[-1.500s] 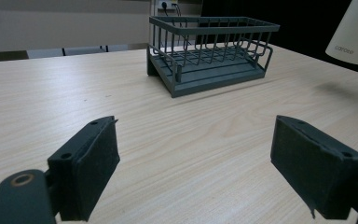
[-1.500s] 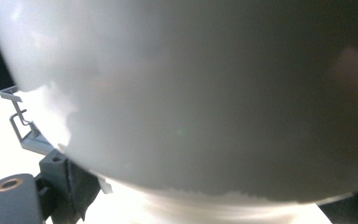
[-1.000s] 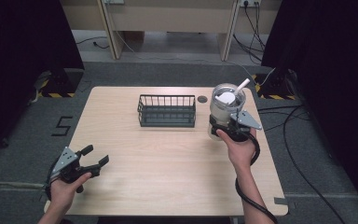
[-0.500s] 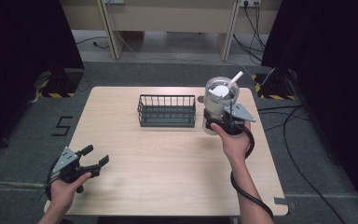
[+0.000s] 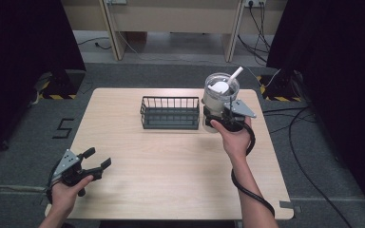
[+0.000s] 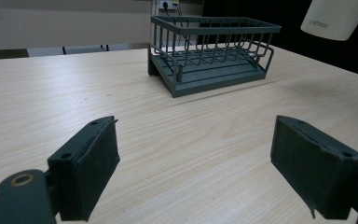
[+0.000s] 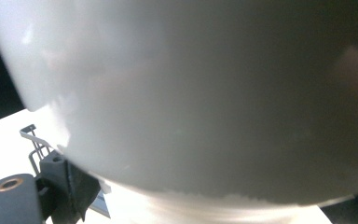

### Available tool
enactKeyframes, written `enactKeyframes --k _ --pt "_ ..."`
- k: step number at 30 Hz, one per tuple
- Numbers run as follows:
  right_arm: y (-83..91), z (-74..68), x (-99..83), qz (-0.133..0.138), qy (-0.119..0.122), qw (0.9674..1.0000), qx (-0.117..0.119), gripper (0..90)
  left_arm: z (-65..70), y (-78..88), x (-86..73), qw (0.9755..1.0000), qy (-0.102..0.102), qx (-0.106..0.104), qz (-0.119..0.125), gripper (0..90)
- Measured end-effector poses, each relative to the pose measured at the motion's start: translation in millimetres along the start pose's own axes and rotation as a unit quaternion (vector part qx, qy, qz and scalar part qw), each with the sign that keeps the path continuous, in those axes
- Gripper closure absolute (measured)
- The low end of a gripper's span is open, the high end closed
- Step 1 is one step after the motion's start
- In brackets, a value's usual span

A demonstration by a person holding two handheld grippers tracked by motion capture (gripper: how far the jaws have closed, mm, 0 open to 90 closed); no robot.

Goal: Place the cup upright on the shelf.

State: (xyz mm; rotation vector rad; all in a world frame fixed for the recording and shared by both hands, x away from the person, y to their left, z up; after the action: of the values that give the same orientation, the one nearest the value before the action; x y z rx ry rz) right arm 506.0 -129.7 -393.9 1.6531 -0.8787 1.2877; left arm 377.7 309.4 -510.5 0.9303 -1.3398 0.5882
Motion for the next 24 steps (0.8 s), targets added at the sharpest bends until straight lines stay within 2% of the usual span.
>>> enactKeyframes --k 9,24 --pt "-9.3 -7.2 12.3 0.002 -0.006 0.9999 0.008 11.2 -0.2 0.1 0.3 1.0 0.0 0.0 0.001 14.4" --pt "-23.6 -19.9 27.3 0.005 0.001 0.9998 0.017 11.2 -1.0 0.5 0.2 1.0 0.003 0.002 0.0 14.4"
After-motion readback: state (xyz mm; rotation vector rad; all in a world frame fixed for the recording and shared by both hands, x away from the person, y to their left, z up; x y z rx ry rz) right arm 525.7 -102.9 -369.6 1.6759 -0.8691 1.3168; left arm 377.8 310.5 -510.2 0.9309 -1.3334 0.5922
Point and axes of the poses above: each handheld gripper's, and its own axes: y roughly backward along the jaws, x roughly out of its top, z roughly to its right, the point moved 5 cm from there along -y, roughly forward along the jaws, and after that the axes turned 9 degrees about -y, right-handed, at the moved point
